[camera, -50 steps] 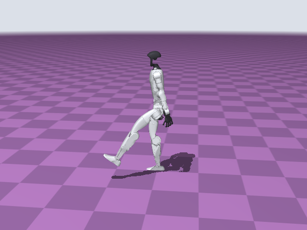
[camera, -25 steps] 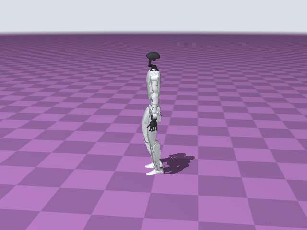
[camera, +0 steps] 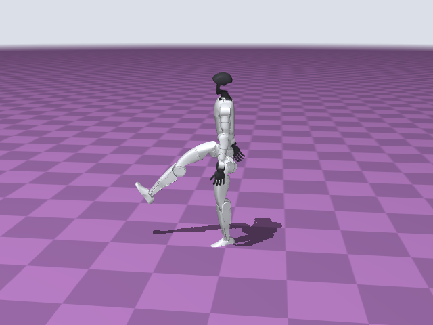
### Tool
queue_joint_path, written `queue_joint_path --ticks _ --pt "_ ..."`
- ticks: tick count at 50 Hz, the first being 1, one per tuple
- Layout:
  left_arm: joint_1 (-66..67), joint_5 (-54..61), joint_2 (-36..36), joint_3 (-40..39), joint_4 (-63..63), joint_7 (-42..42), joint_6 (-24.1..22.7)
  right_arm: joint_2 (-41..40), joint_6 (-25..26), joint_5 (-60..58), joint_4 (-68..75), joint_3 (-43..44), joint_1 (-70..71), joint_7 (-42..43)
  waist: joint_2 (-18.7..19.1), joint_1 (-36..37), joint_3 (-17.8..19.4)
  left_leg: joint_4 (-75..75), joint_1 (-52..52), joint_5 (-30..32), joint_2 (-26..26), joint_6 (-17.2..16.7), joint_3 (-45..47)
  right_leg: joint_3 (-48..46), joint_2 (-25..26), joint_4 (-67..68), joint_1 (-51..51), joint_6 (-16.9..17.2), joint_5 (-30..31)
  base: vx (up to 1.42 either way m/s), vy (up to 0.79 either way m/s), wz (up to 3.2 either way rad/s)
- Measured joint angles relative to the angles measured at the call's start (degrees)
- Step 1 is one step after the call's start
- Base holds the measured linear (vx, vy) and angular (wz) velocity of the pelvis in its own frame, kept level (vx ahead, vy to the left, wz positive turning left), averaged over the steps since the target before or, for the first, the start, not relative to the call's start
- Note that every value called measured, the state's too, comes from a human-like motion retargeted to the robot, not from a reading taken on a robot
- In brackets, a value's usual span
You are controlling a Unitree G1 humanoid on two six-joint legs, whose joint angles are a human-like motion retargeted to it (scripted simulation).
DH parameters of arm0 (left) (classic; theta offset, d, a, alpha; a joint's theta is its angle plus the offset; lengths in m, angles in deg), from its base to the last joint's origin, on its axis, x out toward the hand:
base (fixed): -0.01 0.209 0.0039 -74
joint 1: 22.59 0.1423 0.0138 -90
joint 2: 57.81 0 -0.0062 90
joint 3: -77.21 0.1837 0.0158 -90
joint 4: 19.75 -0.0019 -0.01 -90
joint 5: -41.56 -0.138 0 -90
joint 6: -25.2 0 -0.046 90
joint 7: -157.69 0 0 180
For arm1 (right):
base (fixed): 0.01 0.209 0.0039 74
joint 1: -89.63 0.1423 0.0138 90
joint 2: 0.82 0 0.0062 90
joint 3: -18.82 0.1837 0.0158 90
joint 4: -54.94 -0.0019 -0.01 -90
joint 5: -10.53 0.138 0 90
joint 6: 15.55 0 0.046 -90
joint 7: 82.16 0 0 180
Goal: In place motions
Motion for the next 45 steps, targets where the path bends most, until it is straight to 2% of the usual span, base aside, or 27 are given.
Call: queue_joint_path --ticks 6,11,13,15,16,17,18,19,20,22,25,27,30,33,37,45 --pt "2.14 -1.28 0.13 -2.68 -3.24 0.35 -0.03 -0.88 -1.24 0.38 -3.46 -1.07 1.49 -1.26 -5.19 5.76 -5.31 -3.58 1.96 -0.06 -5.3 0.13 5.63 -1.12 2.57 10.19 12.27 2.63 0.43 0.11 -0.01 -0.6" --pt "5.67 -2.22 0.9 -5.7 -7.82 0.6 0.24 -1.63 -2.5 -0.07 -7.56 -2.3 3.34 -2.03 -4.94 9.33 -8.71 -4.77 1.78 -0.64 -5.2 -0.5 7.99 0.91 9.1 17.55 28.98 6.14 3.74 0.13 0.05 -0.53" --pt "7.69 -2.34 1.56 -6.22 -8.9 0.47 0.38 -2.0 -3.13 -0.15 -9.15 -2.86 3.17 -1.65 -4.54 10.07 -10.43 -5.92 1.78 -0.29 -5.46 -0.65 8.11 1.99 11.81 15.16 37.68 7.66 6.26 0.16 0.07 -0.16" --pt "9.29 -2.53 2.0 -6.83 -9.64 0.34 0.6 -2.13 -3.74 -0.07 -10.51 -3.38 3.26 -1.23 -5.41 10.97 -12.33 -6.46 1.3 -0.12 -7.39 -0.49 8.63 1.85 13.43 9.78 46.32 8.14 5.83 0.18 0.09 -0.18" --pt "9.68 -3.13 1.54 -7.59 -10.35 0.55 0.8 -2.23 -4.03 0.33 -10.82 -3.71 3.57 -1.7 -6.47 12.31 -12.37 -6.12 2.11 -0.61 -8.26 -0.52 9.48 -3.46 13.67 5.44 51.67 3.09 -1.43 0.25 0.12 -0.56" --pt "10.26 -3.62 1.19 -8.23 -10.99 0.78 0.98 -2.3 -4.26 0.61 -10.88 -4.03 3.73 -2.11 -7.98 13.92 -12.75 -6.12 3.05 -0.95 -9.71 -0.5 10.58 -8.35 13.63 0.35 55.99 -0.28 -4.55 0.36 0.16 -0.96" --pt "11.2 -3.86 1.03 -8.66 -11.47 1.02 1.12 -2.29 -4.33 0.65 -10.41 -4.35 3.57 -2.41 -10.39 16.09 -13.81 -6.8 4.24 -0.96 -12.35 -0.39 12.19 -12.41 13.03 -6.23 58.27 -0.26 0.59 0.27 0.18 -1.56" --pt "10.94 -3.8 1.01 -9.2 -12.18 1.13 1.56 -2.43 -4.07 0.39 -9.68 -4.11 4.34 -2.9 -11.65 19.73 -14.47 -7.55 4.65 -1.01 -13.15 -0.49 15.2 -5.78 12.27 -8.56 57.95 1.92 2.76 0.07 0.19 -2.29" --pt "10.06 -3.59 1.06 -9.82 -13.01 1.17 2.14 -2.63 -3.66 -0.03 -8.81 -3.58 5.58 -3.49 -12.33 24.1 -14.93 -8.33 4.66 -1.08 -13.05 -0.7 18.92 6.2 11.42 -8.78 56.32 5.19 3.45 -0.22 0.16 -1.03" --pt "8.2 -1.82 2.65 -10.73 -13.13 -0.86 1.75 -2.79 -2.98 -0.42 -8.35 -1.73 7.64 -3.96 -11.54 21.53 -15.07 -8.22 2.16 -0.03 -13.63 -0.6 13.71 -4.88 9.55 -7.83 54.04 5.2 4.22 -0.28 0.12 0.8" --pt "9.46 3.13 4.56 -12.06 -10.13 -0.12 -0.92 -2.37 -3.61 -0.73 -9.86 -4.85 9.99 -5.37 -10.73 22.52 -13.34 -9.24 3.22 0.19 -12.73 -0.83 17.03 0.5 11.89 -7.7 53.39 3.28 4.22 -0.08 0.12 -0.42" --pt "8.87 4.75 5.11 -10.42 -9.49 1.29 -0.23 -2.56 -3.78 -1.46 -12.54 -6.16 10.1 -5.14 -9.27 18.62 -12.0 -9.0 3.35 0.62 -12.14 -1.01 14.98 -3.24 12.24 -7.91 54.03 2.66 4.48 -0.11 0.1 0.56" --pt "5.96 1.13 4.39 -9.81 -10.07 1.39 1.54 -3.4 -4.91 -0.88 -14.91 -6.47 10.09 -2.59 -7.86 15.91 -10.54 -8.28 2.74 0.8 -11.14 -1.22 14.11 -4.44 12.7 -8.42 54.89 3.17 4.42 -0.18 0.05 0.51" --pt "5.51 -1.19 3.82 -6.77 -8.41 0.22 1.3 -3.48 -6.26 1.78 -13.68 -5.96 8.35 -1.9 -7.91 16.83 -11.86 -8.36 2.28 0.98 -11.48 -1.35 13.82 -4.57 12.73 -8.85 54.76 2.79 4.34 0.07 0.07 0.09" --pt "4.77 -1.54 3.78 -4.25 -4.66 0.85 0.88 -3.4 -4.0 1.46 -9.57 -4.76 6.69 -3.6 -8.04 19.03 -12.05 -8.83 2.59 1.23 -11.63 -1.73 14.13 -4.62 12.33 -8.55 54.56 2.6 4.23 0.02 0.08 -0.09" --pt "2.59 0.88 4.87 -3.16 -3.42 2.15 0.65 -1.56 0.38 -2.7 -0.55 -5.09 4.61 -3.06 -7.22 18.81 -12.19 -7.79 1.91 1.11 -11.51 -1.97 13.54 -5.55 12.62 -9.0 55.18 2.07 3.66 0.02 0.07 0.14"
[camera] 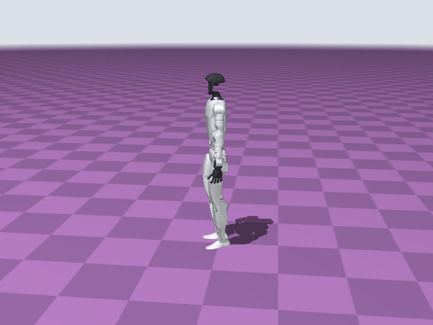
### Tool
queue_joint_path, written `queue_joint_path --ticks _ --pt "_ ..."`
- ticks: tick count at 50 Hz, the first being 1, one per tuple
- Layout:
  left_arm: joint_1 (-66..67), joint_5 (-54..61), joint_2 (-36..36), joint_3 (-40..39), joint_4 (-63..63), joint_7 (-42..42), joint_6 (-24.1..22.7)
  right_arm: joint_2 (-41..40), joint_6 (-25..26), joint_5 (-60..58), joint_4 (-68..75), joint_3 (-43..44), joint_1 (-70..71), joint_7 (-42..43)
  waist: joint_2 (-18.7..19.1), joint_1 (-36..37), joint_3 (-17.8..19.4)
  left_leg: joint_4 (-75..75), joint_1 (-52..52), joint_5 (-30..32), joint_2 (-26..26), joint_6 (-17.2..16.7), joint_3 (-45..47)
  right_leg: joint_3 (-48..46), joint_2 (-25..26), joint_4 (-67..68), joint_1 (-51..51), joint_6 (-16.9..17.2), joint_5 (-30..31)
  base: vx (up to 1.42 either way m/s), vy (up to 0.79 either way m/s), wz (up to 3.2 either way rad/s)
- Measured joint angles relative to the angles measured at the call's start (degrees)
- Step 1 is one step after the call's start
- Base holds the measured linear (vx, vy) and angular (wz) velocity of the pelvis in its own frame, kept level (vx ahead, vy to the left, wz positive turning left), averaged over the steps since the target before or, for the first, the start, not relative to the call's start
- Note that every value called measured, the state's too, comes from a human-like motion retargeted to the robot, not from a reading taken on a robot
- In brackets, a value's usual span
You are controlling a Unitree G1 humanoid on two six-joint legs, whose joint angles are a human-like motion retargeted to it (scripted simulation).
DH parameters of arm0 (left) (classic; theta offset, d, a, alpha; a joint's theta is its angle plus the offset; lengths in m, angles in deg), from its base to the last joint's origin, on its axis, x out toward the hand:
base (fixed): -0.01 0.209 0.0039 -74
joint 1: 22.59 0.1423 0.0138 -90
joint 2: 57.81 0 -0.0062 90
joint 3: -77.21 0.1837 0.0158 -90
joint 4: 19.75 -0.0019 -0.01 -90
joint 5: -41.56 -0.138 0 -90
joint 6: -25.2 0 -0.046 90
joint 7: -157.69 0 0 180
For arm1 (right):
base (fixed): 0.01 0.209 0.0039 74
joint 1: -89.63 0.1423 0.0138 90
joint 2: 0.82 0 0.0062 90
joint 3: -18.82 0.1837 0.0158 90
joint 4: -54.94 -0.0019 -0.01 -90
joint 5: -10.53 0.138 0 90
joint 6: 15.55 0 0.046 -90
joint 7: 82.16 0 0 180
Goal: In place motions
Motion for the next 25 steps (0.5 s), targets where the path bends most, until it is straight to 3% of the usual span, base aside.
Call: queue_joint_path --ticks 17,22,25 --pt "2.1 -2.29 0.99 -0.57 -6.85 -0.68 0.68 0.56 0.46 1.74 -1.66 0.47 0.76 0.17 0.84 0.61 0.51 6.72 -4.17 -1.19 0.26 -0.43 2.64 3.1 -0.34 -0.14 -2.32 -0.49 1.31 -0.03 0.04 -0.12" --pt "0.12 -1.81 1.4 1.29 -5.76 -0.27 0.76 0.24 -1.06 3.8 -5.81 0.82 2.56 -0.55 1.19 -0.62 2.54 12.31 -8.39 2.84 -1.06 -0.87 1.43 1.51 -1.66 -0.54 -3.49 0.1 1.89 -0.22 0.09 0.49" --pt "-0.87 -1.56 1.78 2.78 -4.35 -0.37 0.85 0.31 -1.61 4.46 -7.6 1.11 3.15 -1.2 1.58 -0.44 3.19 14.61 -10.4 4.8 -1.91 -3.67 -0.31 0.12 -2.06 -1.08 -3.94 0.29 2.44 -0.16 0.08 0.45"
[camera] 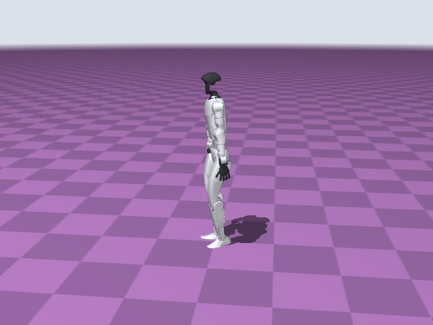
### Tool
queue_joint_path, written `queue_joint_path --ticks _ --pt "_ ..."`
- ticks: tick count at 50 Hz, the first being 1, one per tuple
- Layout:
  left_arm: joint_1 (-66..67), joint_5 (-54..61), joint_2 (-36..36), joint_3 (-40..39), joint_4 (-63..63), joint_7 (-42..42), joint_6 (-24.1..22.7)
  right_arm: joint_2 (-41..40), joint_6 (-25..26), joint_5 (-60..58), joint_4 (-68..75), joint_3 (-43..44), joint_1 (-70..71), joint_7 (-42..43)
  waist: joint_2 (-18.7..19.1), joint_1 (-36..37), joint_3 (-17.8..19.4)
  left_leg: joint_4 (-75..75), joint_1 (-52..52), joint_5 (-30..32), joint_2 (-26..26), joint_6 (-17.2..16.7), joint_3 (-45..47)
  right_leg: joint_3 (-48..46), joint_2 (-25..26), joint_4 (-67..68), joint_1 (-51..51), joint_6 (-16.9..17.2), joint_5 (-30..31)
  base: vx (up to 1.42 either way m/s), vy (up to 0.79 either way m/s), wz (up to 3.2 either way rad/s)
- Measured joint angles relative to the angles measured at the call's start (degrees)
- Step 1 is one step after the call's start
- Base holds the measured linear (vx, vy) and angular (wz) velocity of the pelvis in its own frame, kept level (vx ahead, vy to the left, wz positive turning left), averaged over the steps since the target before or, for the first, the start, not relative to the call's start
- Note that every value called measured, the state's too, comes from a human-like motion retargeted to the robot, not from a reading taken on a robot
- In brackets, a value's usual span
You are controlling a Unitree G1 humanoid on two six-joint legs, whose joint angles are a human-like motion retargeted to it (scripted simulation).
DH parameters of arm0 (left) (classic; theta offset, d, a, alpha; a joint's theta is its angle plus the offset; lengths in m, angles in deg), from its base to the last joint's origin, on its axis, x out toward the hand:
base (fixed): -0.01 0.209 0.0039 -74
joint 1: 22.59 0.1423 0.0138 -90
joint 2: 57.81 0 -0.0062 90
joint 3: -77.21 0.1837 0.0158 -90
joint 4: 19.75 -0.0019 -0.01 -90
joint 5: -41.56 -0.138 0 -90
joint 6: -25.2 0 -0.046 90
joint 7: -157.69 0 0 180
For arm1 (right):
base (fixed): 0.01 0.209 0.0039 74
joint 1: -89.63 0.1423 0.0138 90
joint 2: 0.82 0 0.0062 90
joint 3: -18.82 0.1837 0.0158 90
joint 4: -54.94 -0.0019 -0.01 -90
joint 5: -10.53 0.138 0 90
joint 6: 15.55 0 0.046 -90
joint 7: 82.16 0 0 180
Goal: In place motions
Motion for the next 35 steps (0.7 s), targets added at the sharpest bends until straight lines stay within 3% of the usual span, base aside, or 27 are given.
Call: queue_joint_path --ticks 5,8,13,16,25,35 --pt "0.48 -0.93 0.56 1.33 2.41 -0.26 -0.08 0.11 -0.04 -1.37 -1.62 -0.55 0.73 -0.6 -1.43 1.2 0.68 4.45 1.14 -4.36 0.54 2.31 2.26 1.0 -2.46 0.03 -0.03 0.45 0.78 -0.02 0.03 -0.09" --pt "1.99 -1.68 0.68 0.81 1.81 -0.3 -0.33 -0.38 -0.46 -2.13 -2.0 -0.88 -0.1 0.15 -1.8 2.36 -0.34 2.77 3.61 -5.11 2.06 0.86 2.68 3.5 -2.7 0.19 -0.27 0.65 1.04 0.14 -0.03 -0.66" --pt "3.65 -2.57 0.19 -0.81 -1.92 0.62 0.09 -1.29 -0.44 -2.11 -0.23 -0.43 -1.6 0.11 1.67 2.53 -3.09 -10.59 8.63 -7.01 2.11 5.59 6.25 5.67 1.61 0.26 -0.96 0.76 1.2 0.17 -0.11 -0.45" --pt "2.34 -2.59 -0.61 -1.14 -3.41 0.41 0.88 -1.72 0.13 -0.4 1.58 0.64 -1.84 1.49 2.01 -2.75 -2.78 -13.56 9.99 -5.94 1.96 3.98 -0.14 0.22 0.64 0.6 -0.71 1.27 0.86 -0.06 -0.15 1.17" --pt "1.03 -0.94 -2.21 -3.38 1.15 -0.6 -0.17 -0.89 1.93 -1.56 5.43 -1.52 -1.0 3.54 -2.29 12.78 -2.18 -17.75 11.43 -6.7 3.47 3.64 15.39 16.78 1.16 7.67 -6.44 4.15 -0.66 -0.08 -0.16 -1.72" --pt "-0.42 -0.76 -4.05 -2.76 -0.65 0.53 0.58 -1.93 -1.52 -1.69 -0.49 -2.05 -1.19 3.1 -3.78 12.06 -1.4 -19.08 11.4 -5.99 4.69 3.79 19.32 21.21 1.02 16.55 -7.7 4.28 -4.98 -0.04 -0.12 -0.37"
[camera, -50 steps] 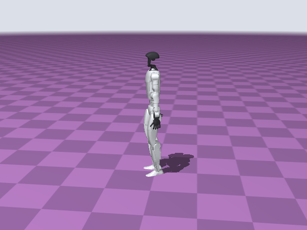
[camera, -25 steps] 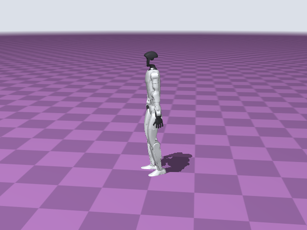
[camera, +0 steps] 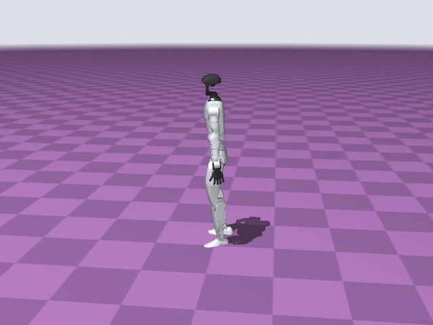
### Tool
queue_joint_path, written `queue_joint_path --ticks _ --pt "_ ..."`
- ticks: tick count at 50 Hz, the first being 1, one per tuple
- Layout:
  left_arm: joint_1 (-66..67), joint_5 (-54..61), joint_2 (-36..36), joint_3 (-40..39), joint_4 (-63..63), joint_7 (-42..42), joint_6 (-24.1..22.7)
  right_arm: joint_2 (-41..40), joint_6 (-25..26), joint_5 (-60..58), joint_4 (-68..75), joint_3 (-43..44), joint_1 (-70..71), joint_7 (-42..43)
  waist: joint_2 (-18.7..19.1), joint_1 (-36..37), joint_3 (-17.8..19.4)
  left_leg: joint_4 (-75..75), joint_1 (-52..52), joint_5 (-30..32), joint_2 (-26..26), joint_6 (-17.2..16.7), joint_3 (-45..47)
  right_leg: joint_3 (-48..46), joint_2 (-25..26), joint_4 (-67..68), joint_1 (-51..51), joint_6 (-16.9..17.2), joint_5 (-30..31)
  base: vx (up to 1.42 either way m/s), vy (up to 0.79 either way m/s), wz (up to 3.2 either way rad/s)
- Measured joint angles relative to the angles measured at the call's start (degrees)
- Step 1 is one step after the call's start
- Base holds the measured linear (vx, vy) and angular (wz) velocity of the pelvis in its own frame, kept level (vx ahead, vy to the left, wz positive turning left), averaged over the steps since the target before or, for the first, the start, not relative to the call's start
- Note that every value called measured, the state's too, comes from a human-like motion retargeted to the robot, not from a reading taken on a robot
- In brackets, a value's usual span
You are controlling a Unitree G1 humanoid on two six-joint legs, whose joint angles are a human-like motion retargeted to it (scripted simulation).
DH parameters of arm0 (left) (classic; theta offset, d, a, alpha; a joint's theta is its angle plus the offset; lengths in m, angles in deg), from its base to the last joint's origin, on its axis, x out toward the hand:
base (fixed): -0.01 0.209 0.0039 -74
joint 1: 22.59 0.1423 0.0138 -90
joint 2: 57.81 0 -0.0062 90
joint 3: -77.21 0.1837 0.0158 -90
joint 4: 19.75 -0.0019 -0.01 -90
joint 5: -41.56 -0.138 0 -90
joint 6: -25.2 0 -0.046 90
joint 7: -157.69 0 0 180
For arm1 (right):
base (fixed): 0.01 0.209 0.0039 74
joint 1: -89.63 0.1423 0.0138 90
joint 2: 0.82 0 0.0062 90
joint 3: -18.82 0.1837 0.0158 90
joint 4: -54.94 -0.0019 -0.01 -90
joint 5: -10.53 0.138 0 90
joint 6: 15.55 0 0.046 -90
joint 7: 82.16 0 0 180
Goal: In place motions
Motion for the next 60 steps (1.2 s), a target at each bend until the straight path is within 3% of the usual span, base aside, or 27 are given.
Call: queue_joint_path --ticks 3,7,12,17,21,37,45,51,55,57,60 --pt "0.44 -0.36 0.47 0.1 0.08 -0.07 -0.24 0.05 0.04 0.04 0.6 0.05 -0.46 -0.42 0.43 -1.02 -0.23 0.19 0.54 -0.17 0.1 0.11 -1.05 0.35 0.5 -2.94 2.5 -0.29 -0.35 0.11 0.02 0.39" --pt "1.14 -1.29 1.37 0.44 -0.68 0.08 -0.36 0.26 1.42 -0.47 3.65 0.92 -0.82 -0.71 1.49 -9.7 -1.04 0.4 0.81 0.5 -1.9 0.89 -10.23 -12.22 -0.24 -10.62 6.4 -1.78 3.41 0.19 0.07 1.82" --pt "1.63 -1.25 3.42 0.49 -1.37 -0.86 -1.11 0.58 2.85 -0.99 4.88 0.47 -0.49 0.03 2.34 -9.27 -1.28 0.07 1.92 -0.01 -1.98 1.1 -9.36 -15.98 -0.14 -13.84 8.61 -0.63 5.08 0.05 0.05 0.03" --pt "1.59 -4.44 3.4 3.15 -2.08 0.57 -0.62 0.0 2.7 -2.2 3.78 0.54 -0.44 0.15 3.87 -13.14 -2.0 -0.54 2.53 -0.33 -2.14 1.04 -11.65 -16.76 0.3 -13.69 8.42 -1.21 4.52 0.03 0.04 0.33" --pt "0.94 -4.71 3.24 4.25 -2.07 0.55 -0.38 -0.24 1.41 -0.94 2.81 0.25 -1.04 -0.44 3.79 -11.36 -1.27 0.42 2.61 -0.19 -1.34 0.67 -9.41 -14.94 0.73 -13.65 9.02 -1.76 4.48 0.02 0.06 -0.41" --pt "2.45 -2.05 2.11 1.36 0.9 0.44 -0.15 0.5 2.48 -2.22 5.82 0.96 -2.59 0.51 4.83 -12.02 -2.15 2.4 4.08 -1.86 -0.21 -0.67 -8.47 -13.85 2.76 -15.0 10.8 -3.81 3.87 0.02 0.03 -0.05" --pt "4.3 -1.62 2.12 -0.09 1.99 0.76 -0.12 1.57 3.14 -1.14 7.13 1.64 -2.48 0.6 4.14 -11.26 -1.68 10.73 1.52 -4.37 0.7 -0.99 -7.83 -12.64 2.47 -15.15 11.38 -5.19 3.54 0.0 0.07 -0.01" --pt "6.0 -1.34 2.57 -1.16 1.61 0.05 -0.74 1.62 3.41 -0.49 6.95 1.2 -1.68 0.6 2.24 -12.3 -1.25 27.04 -5.77 0.39 2.75 0.12 -9.01 -12.07 -0.01 -14.61 10.86 -6.13 3.36 -0.04 0.06 0.31" --pt "6.79 -0.77 2.73 -1.78 1.18 0.01 -0.99 1.45 3.01 0.08 5.97 0.8 -0.91 -0.14 2.21 -15.85 -0.4 40.89 -13.97 5.94 4.86 4.3 -13.21 -15.45 -0.48 -14.77 11.23 -7.08 3.08 -0.06 0.04 0.96" --pt "7.66 -0.03 3.34 -2.88 0.89 0.17 -1.02 1.49 2.78 -0.18 5.58 0.02 -0.8 -0.37 0.66 -13.08 -0.04 42.29 -15.31 6.69 4.64 5.62 -10.47 -12.55 -1.29 -14.51 11.07 -7.65 3.37 0.0 0.02 -0.46" --pt "8.76 0.82 4.09 -3.91 0.28 0.36 -1.14 1.43 2.76 -0.99 5.03 -0.71 -0.38 -0.39 0.54 -11.07 0.41 37.74 -17.63 6.19 2.86 3.27 -12.36 -10.5 -0.57 -14.45 11.02 -8.53 3.6 -0.01 0.03 -0.35"
